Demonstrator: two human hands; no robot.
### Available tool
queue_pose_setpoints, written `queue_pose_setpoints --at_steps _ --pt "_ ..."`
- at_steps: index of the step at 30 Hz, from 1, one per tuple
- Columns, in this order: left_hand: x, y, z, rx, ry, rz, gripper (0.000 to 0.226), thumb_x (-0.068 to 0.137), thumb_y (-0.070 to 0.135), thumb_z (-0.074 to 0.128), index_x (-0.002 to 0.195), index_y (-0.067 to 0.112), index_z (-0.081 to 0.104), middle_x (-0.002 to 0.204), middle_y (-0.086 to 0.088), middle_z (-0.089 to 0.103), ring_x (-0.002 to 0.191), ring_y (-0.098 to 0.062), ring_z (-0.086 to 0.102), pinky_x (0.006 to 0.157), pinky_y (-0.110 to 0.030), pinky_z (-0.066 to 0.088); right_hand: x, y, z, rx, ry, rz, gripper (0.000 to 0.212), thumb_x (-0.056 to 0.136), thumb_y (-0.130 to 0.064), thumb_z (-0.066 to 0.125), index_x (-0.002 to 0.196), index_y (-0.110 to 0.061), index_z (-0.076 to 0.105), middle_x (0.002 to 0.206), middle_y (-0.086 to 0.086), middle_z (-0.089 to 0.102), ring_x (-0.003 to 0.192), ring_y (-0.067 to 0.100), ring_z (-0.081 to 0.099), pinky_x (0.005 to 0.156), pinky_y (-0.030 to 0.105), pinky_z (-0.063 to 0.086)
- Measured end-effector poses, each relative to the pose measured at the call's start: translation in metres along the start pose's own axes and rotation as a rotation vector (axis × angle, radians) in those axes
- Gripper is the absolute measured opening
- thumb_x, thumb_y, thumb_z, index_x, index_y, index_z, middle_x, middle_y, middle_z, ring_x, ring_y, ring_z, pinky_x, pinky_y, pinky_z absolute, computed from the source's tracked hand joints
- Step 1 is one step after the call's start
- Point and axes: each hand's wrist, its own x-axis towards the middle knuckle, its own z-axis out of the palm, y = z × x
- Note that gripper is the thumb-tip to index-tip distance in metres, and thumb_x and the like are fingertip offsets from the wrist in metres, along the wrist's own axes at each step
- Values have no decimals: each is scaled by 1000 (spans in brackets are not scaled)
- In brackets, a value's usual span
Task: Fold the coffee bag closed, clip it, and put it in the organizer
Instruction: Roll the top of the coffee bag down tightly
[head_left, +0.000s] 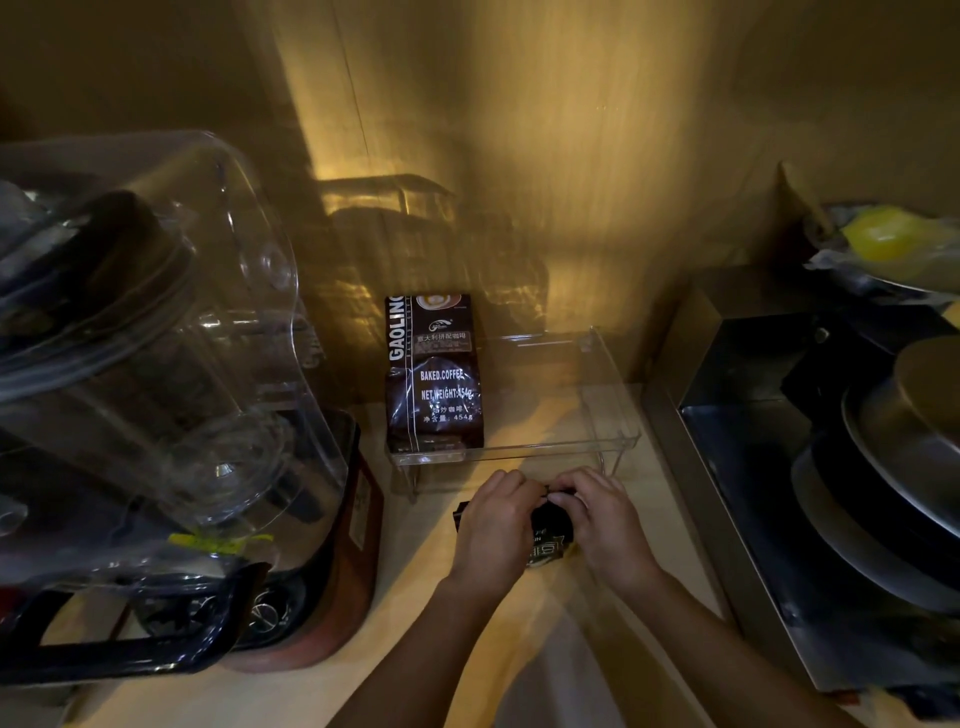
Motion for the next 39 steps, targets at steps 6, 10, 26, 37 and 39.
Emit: queue_pose_setpoints --at_steps 6,10,26,37,39 --pt "1 -3 0 10 -2 19 13 76 -5 62 75 8 59 71 -10 60 67 -26 53 59 -27 32 3 0 -5 -119 1 -82 8 84 -12 60 78 -8 62 83 10 68 78 29 53 70 36 38" --pt "2 -7 -1 4 9 37 10 77 -2 64 74 6 60 69 -11 61 65 -27 54 53 -33 44 4 4 -9 -146 75 -81 18 78 -15 68 66 -5 59 68 11 67 64 28 54 64 31 37" --pt "6 -16 -7 116 60 57 26 81 23 64 60 11 55 56 -4 59 52 -18 53 47 -26 34 9 10 -3 -39 1 -198 10 76 4 62 74 -6 63 73 11 65 71 22 57 64 19 36" --pt "0 -25 -5 147 -14 42 22 66 2 72 70 13 54 65 -3 59 61 -16 50 46 -26 34 14 6 -5 -107 -3 -317 6 76 -6 60 78 -10 64 74 6 67 73 18 54 68 36 42" --pt "0 -26 -6 123 -21 31 25 62 -3 72 72 12 55 65 -4 59 65 -13 43 50 -25 30 14 2 -3 -148 -19 -358 8 76 -8 58 80 -11 65 78 5 68 76 12 48 70 30 34"
